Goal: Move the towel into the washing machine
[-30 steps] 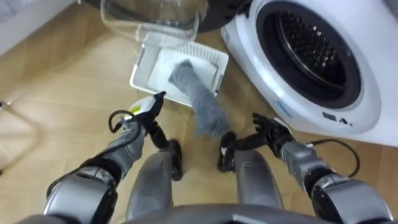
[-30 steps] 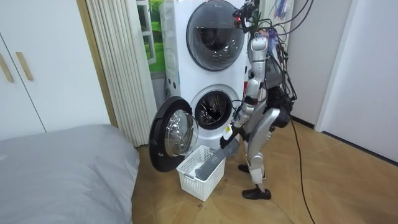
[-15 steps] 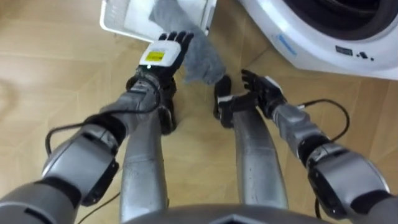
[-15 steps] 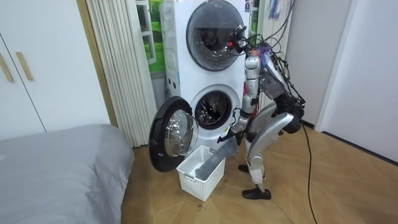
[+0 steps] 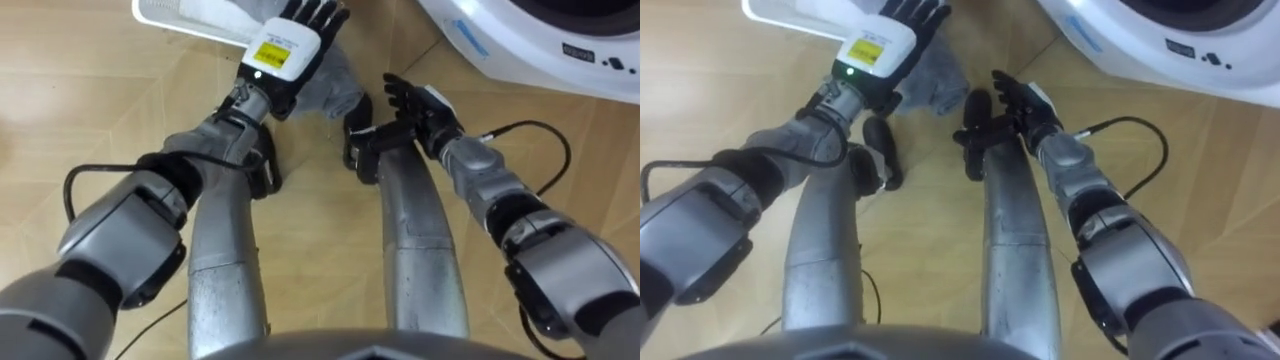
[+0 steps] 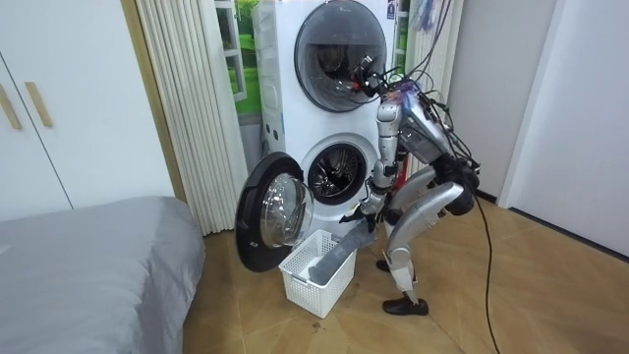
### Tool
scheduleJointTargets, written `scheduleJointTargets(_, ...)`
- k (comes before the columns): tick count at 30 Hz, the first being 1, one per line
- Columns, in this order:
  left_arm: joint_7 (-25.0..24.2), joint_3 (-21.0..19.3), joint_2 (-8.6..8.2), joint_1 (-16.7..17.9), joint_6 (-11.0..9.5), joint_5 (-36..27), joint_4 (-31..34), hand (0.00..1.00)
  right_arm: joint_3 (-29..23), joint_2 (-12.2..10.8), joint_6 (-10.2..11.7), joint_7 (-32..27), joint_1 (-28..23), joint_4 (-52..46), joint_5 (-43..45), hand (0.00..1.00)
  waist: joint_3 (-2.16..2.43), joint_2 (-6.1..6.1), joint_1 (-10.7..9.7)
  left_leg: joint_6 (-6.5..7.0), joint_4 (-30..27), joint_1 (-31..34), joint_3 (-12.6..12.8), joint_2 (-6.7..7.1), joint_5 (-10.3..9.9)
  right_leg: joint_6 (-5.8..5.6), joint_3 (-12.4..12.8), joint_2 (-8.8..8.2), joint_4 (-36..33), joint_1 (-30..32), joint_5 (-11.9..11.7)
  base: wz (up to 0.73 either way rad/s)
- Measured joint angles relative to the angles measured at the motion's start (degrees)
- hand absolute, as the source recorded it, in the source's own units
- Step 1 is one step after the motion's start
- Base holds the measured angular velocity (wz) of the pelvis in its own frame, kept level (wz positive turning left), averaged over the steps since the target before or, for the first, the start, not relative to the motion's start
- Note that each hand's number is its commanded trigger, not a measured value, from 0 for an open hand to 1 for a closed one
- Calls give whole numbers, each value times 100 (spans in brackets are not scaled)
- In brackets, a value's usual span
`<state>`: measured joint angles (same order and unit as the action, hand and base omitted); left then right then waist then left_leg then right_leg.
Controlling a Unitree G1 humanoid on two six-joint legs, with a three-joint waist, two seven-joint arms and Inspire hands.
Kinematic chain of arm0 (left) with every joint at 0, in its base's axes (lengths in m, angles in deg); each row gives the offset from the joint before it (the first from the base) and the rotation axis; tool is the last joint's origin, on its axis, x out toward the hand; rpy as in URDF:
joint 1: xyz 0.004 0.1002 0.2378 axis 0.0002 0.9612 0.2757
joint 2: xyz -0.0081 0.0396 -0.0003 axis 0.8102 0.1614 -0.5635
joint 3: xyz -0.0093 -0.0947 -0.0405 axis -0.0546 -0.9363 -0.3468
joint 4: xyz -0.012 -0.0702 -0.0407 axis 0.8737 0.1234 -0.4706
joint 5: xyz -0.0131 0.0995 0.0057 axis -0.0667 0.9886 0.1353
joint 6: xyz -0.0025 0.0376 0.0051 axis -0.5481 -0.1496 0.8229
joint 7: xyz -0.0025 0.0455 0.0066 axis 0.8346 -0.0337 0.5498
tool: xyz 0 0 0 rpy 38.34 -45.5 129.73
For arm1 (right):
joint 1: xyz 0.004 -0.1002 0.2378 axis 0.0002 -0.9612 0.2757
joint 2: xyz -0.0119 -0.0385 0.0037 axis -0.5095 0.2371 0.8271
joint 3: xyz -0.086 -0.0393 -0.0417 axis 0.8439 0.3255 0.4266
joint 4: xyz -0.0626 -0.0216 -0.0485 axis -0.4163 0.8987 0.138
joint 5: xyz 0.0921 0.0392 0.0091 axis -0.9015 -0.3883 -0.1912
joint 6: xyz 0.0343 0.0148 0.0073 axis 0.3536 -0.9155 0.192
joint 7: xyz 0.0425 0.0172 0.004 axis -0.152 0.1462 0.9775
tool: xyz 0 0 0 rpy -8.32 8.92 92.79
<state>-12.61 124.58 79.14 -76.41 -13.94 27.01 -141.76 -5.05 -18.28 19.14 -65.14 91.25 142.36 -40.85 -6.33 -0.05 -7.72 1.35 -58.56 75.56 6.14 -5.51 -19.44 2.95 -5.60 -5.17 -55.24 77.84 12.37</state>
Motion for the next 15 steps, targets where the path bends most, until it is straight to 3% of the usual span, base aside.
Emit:
scheduleJointTargets(8, 115, 219, 68, -17, -79, -34, -51, 0, 53, -117, 17, -25, 144, -28, -332, 0, -5, 19, -110, -24, -230, 192, -47, -119, -101, 40, -67, 69, -91, 137, 24, -7)
scheduleJointTargets(14, -251, 403, 56, -20, -95, -197, -57, 0, 57, -239, 76, 19, 229, -22, -377, 0, -14, 40, -131, -30, -314, 216, -53, -204, -214, 56, -92, 133, -92, 144, 52, -10)
scheduleJointTargets(15, -364, 423, 69, -27, -102, -246, -56, 16, 57, -243, 109, 44, 260, -26, -376, 0, -14, 40, -132, -27, -315, 230, -54, -211, -223, 56, -99, 134, -84, 152, 53, -5)
